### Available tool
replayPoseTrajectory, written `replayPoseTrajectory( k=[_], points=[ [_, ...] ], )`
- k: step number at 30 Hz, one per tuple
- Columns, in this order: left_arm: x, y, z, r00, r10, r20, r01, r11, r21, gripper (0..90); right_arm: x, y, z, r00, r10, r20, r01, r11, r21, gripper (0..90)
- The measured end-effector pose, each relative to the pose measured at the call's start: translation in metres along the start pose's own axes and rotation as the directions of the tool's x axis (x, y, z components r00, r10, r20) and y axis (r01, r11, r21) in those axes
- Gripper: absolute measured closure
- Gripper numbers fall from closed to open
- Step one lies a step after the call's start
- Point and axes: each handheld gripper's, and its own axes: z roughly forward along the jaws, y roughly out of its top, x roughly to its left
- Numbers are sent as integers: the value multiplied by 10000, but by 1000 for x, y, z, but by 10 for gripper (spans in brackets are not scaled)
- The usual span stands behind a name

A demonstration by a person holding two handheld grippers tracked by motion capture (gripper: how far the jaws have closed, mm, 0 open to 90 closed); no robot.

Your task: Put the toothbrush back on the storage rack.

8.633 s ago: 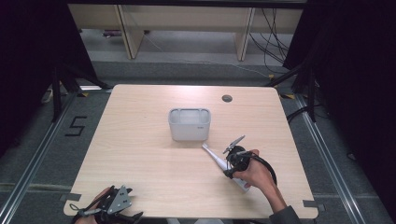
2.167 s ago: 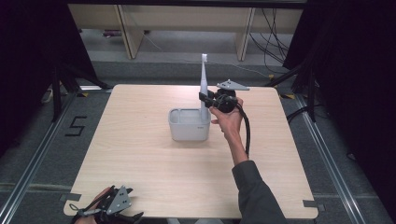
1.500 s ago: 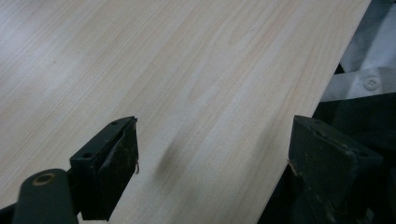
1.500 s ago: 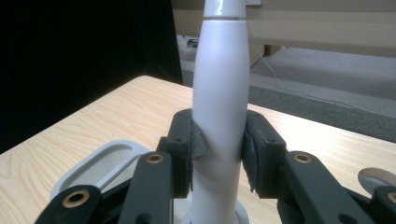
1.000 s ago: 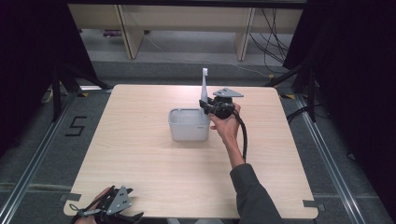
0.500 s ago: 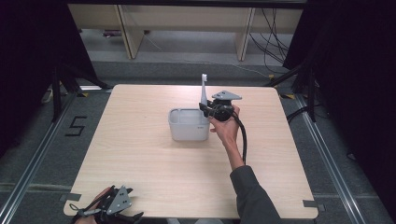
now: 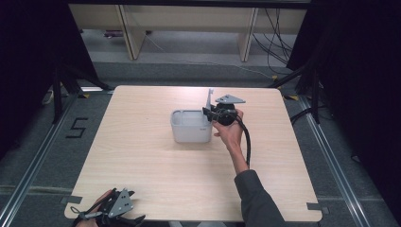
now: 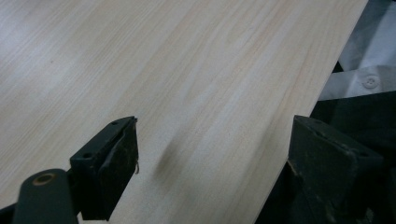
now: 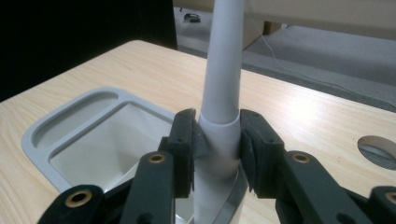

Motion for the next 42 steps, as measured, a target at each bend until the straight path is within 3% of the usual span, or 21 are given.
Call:
replayPoseTrajectory(
  k=[10,13,15,18,23,26,30,32,34,38,39,40,41,42],
  points=[
    [0,0,0,10000,41,27,-41,10000,3,159,2,4,-4,10000,-90,-38,90,9999,-127,535],
    [-1,0,0,9999,-170,-29,170,9998,-53,158,3,4,-5,10000,20,-26,-20,10000,-73,519],
    [0,0,0,10000,34,45,-34,10000,0,158,3,4,-8,9999,18,-110,-20,9999,-172,498],
    [0,0,0,9999,-73,-152,72,10000,-30,158,4,6,-10,9998,43,-198,-46,9999,-124,476],
    [1,0,0,9999,127,-105,-127,9999,-43,158,8,7,-17,9998,-44,-194,41,9998,-170,412],
    [0,0,-1,9999,113,1,-113,9999,-41,158,7,8,-20,9997,-224,-105,221,9994,-261,404],
    [0,0,0,9999,-132,-9,132,9999,-60,158,8,7,-23,9998,5,-201,-8,9999,-148,388],
    [0,0,-1,10000,32,38,-32,10000,-67,158,7,6,-24,9997,-67,-224,62,9997,-225,386],
    [0,0,0,9999,-166,-35,166,9999,-25,158,8,5,-28,9997,-62,-240,56,9998,-216,379],
    [0,0,0,10000,13,5,-13,10000,69,158,8,4,-34,9995,8,-331,-15,9997,-224,376],
    [0,0,0,10000,17,-30,-17,9999,115,158,7,4,-35,9995,-224,-228,218,9993,-295,375],
    [-1,0,0,9998,-164,-103,165,9998,78,158,8,3,-37,9997,-37,-250,30,9997,-256,375],
    [0,0,0,9998,-155,-108,155,9999,61,158,6,4,-38,9994,-283,-189,278,9992,-297,373],
    [0,0,0,10000,-68,-46,68,10000,8,158,7,3,-39,9995,-190,-250,184,9995,-244,374]
  ],
)
